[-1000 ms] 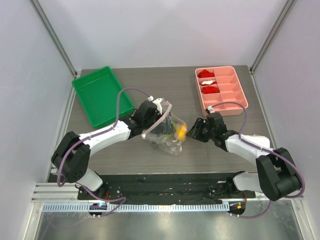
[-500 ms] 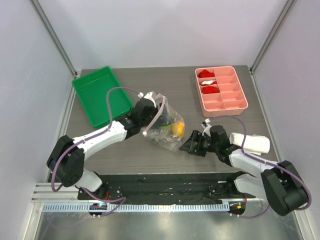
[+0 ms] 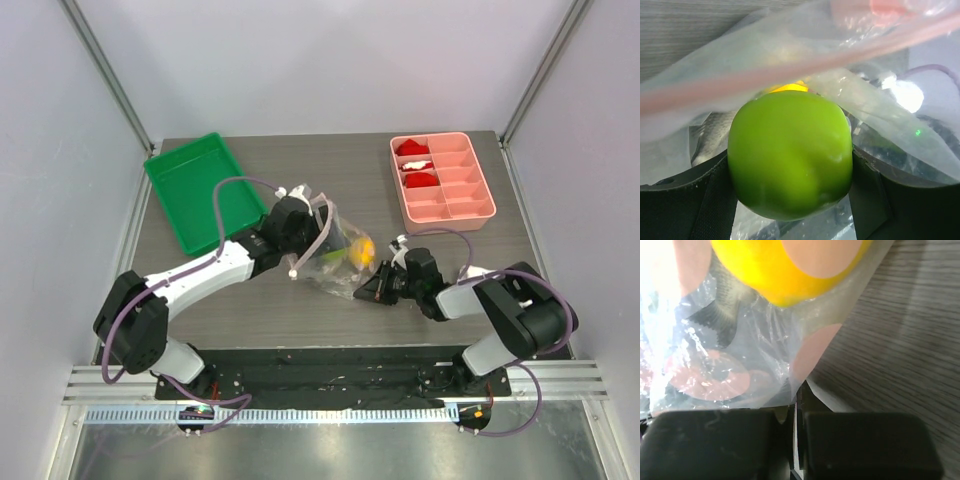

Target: Open the zip-top bag and remove the fake food

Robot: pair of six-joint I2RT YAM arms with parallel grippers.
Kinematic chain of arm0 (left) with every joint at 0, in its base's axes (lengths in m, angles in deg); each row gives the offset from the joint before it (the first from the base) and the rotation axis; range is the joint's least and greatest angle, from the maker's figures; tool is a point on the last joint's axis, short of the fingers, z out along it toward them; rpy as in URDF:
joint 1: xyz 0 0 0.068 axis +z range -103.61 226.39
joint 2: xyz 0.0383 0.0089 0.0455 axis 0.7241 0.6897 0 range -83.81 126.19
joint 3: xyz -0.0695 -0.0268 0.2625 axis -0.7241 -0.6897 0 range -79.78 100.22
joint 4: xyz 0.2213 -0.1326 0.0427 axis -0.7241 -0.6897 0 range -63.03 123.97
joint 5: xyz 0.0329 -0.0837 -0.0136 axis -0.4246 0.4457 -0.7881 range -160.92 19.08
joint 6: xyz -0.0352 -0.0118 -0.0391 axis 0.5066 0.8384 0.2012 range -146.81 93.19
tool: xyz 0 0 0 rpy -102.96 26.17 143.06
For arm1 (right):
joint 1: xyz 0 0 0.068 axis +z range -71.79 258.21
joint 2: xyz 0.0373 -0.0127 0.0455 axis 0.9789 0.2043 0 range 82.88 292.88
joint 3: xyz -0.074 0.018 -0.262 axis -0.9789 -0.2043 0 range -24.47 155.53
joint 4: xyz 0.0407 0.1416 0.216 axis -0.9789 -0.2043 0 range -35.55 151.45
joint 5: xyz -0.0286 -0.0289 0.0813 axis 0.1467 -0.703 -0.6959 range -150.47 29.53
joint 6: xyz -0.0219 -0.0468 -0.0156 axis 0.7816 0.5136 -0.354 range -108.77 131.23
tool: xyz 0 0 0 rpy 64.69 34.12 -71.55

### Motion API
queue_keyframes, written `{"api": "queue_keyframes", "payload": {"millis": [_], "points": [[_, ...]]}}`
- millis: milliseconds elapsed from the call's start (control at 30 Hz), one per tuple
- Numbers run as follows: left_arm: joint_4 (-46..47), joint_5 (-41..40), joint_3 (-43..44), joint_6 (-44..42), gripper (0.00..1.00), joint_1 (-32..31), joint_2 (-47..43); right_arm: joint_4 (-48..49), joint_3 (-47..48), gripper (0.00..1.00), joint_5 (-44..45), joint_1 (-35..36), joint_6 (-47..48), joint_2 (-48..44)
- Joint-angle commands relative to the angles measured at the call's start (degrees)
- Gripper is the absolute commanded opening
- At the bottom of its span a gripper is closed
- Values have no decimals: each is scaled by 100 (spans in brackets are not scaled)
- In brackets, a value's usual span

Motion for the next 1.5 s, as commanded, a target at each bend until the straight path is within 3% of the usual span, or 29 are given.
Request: {"api": "queue_keyframes", "payload": {"millis": [0, 200, 467, 567, 700, 933, 1067, 1233, 1367, 1467], "points": [[-1140, -405, 891, -167, 0, 31, -185, -216, 113, 2, 652, 26, 269, -167], [-3259, -879, 2095, -1256, 0, 23, -211, -1438, 323, 2, 1294, 8, 709, -941], [-4043, -1239, 1983, -2662, 0, 110, -1589, -1888, 421, 2, 1225, -220, 955, -1145], [-4166, -2318, 1860, -2542, 0, 312, -2161, -1879, 491, 2, 1023, -255, 1026, -960], [-4211, -3384, 1675, -1524, 0, 1093, -2268, -1932, 579, 2, 847, -264, 1183, -784], [-3438, -3358, 1560, -381, 0, 2254, -697, -2177, 658, 2, 803, -264, 1316, -985], [-2865, -3394, 1902, -414, 0, 2623, 296, -2336, 588, 3, 820, -255, 1360, -1169], [-3794, -3191, 3306, -511, 0, 3151, 2227, -2468, 518, 4, 873, -264, 1369, -1442], [-3237, -2376, 3389, -827, 0, 3397, 2645, -2521, 474, 4, 908, -255, 1351, -1644], [-2893, -1788, 3327, -1012, 13, 3564, 2794, -2573, 465, 5, 917, -264, 1378, -1715]]}}
